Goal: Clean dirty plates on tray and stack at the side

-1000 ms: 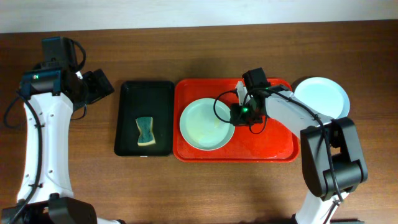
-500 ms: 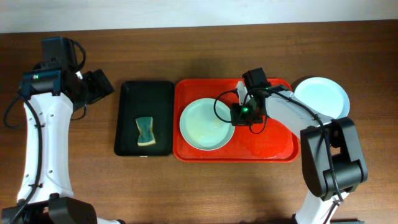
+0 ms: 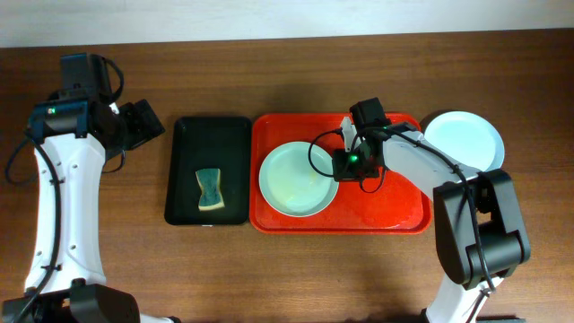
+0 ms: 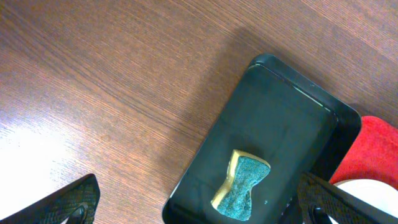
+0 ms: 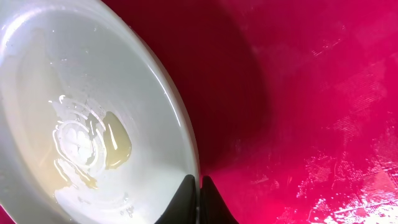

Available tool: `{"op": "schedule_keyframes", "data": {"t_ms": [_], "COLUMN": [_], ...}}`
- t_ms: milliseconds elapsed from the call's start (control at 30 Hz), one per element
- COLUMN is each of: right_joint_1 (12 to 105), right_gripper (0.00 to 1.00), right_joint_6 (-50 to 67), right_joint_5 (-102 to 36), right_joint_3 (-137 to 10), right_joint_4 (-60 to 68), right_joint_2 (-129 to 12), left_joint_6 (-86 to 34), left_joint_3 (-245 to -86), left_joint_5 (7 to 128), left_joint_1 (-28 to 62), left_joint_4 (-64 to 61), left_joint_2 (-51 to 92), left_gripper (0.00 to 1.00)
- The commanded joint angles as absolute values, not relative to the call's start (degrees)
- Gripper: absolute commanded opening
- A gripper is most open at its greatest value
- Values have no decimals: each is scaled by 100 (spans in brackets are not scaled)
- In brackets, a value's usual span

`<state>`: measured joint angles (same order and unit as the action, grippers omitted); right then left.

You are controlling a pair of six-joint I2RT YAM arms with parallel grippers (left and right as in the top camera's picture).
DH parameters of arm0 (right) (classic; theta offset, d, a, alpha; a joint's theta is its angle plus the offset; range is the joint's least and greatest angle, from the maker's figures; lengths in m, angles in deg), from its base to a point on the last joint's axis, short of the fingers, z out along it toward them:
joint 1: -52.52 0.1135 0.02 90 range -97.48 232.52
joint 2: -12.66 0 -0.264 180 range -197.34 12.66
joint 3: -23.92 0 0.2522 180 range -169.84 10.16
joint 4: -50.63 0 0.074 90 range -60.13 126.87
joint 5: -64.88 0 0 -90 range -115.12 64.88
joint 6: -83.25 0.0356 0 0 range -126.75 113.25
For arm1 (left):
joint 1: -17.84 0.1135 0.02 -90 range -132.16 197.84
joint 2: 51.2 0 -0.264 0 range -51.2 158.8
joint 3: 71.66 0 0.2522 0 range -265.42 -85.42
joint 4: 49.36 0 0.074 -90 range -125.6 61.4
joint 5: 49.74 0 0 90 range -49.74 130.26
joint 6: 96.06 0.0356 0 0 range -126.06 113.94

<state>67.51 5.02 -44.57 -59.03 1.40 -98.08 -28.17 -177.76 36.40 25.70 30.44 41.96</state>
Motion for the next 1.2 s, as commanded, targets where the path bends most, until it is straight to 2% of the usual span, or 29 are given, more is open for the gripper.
{"op": "schedule_keyframes", "data": {"t_ms": [0, 567, 800, 967, 1067, 1167], "right_joint_1": [6788, 6788, 6788, 6788, 6788, 6788], "right_gripper": [4, 4, 4, 4, 4, 4], "right_joint_6": [463, 447, 423, 423, 421, 421], "right_joint_5": [-4546, -4542, -4102, -4102, -4100, -4100], "right_joint_3": [-5861, -5861, -5850, -5850, -5853, -5853], "right_joint_4": [202, 383, 387, 363, 363, 381], "right_joint_2": [-9852, -9852, -9852, -9852, -9852, -9852], "left_joint_6": [-2854, -2852, -2857, -2850, -2852, -2854], "left_joint_3": [-17811, -17811, -17811, -17811, -17811, -17813], "left_joint_5": [3636, 3636, 3636, 3634, 3387, 2582], "left_joint_1": [2589, 2589, 2589, 2589, 2589, 2651], "left_joint_4": [3053, 3053, 3044, 2669, 2540, 2607], "left_joint_2": [4161, 4161, 4161, 4161, 4159, 4142], "left_gripper": [99, 99, 99, 99, 99, 99]}}
